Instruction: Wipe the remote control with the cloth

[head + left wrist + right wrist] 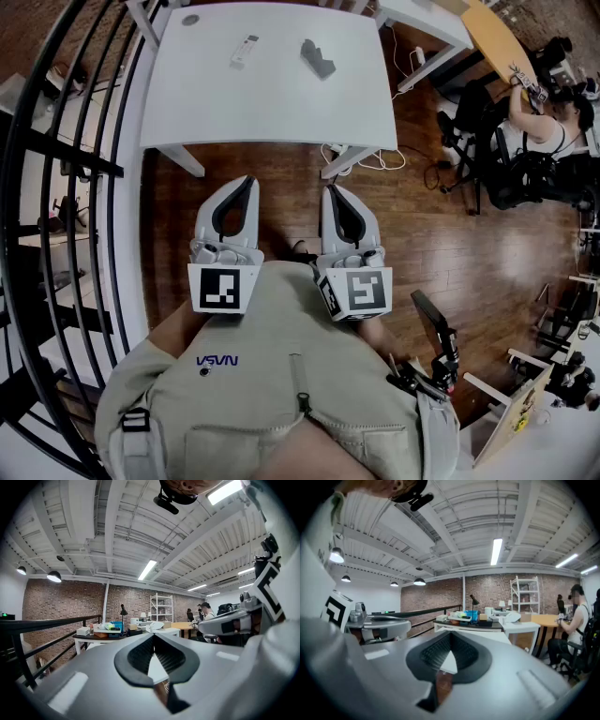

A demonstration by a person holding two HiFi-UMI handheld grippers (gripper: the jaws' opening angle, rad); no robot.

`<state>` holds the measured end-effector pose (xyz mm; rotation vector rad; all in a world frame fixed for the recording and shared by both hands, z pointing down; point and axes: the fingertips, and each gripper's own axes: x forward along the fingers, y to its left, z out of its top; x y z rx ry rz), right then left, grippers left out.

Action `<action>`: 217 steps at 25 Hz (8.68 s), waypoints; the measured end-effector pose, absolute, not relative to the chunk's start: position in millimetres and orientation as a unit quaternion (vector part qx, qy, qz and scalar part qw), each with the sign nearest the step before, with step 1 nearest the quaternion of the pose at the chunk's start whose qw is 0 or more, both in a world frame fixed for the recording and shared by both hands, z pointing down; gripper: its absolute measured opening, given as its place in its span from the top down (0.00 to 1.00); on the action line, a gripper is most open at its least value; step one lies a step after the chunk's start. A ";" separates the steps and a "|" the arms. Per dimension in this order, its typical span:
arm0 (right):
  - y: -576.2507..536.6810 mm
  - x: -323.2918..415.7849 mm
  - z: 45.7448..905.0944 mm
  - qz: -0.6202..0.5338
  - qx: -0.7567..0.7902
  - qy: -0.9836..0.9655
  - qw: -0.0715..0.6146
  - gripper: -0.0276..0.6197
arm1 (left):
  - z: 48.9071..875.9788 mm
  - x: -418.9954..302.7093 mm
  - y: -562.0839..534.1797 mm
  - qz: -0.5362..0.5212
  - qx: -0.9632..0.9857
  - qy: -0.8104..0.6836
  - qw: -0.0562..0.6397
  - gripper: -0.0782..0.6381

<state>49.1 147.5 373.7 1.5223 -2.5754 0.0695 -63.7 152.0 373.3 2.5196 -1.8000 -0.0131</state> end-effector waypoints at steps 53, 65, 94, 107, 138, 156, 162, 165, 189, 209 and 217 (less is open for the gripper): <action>-246.1 28.3 522.7 0.058 0.450 -0.866 0.210 0.79 | 493.2 -131.7 -187.6 0.163 0.762 -0.623 0.063 0.64; -288.2 28.7 621.3 0.119 0.437 -0.833 0.318 0.69 | 619.0 -163.7 -249.4 0.244 0.740 -0.598 0.186 0.44; -293.6 31.9 687.3 0.183 0.433 -0.801 0.371 0.70 | 696.5 -163.5 -255.3 0.289 0.752 -0.534 0.257 0.55; -280.3 37.3 648.6 0.153 0.461 -0.816 0.312 0.88 | 630.0 -137.6 -243.4 0.237 0.789 -0.529 0.204 0.55; -155.2 -36.9 325.1 -0.151 0.350 -0.910 0.165 0.90 | 343.3 -56.9 -149.3 0.113 0.847 -0.477 -0.205 0.55; -182.3 -21.1 275.2 -0.229 0.406 -0.858 0.215 0.90 | 334.3 -45.3 -136.2 0.127 0.817 -0.484 -0.287 0.55; -152.4 -61.4 305.4 -0.221 0.313 -0.888 0.255 0.90 | 340.8 -46.7 -144.4 0.140 0.813 -0.488 -0.286 0.55; -140.8 -71.6 320.1 -0.216 0.270 -0.896 0.280 0.90 | 342.8 -45.9 -146.5 0.131 0.823 -0.484 -0.267 0.55; -143.4 -30.3 275.2 -0.155 0.309 -0.933 0.100 0.91 | 322.5 -64.4 -146.3 -0.113 0.918 -0.378 0.047 0.55; -134.1 -41.6 314.4 -0.195 0.265 -0.933 0.149 0.90 | 309.1 -75.4 -150.7 -0.253 0.889 -0.316 0.213 0.55; -129.5 -44.0 314.3 -0.207 0.240 -0.938 0.143 0.90 | 305.1 -79.3 -149.2 -0.285 0.879 -0.296 0.243 0.55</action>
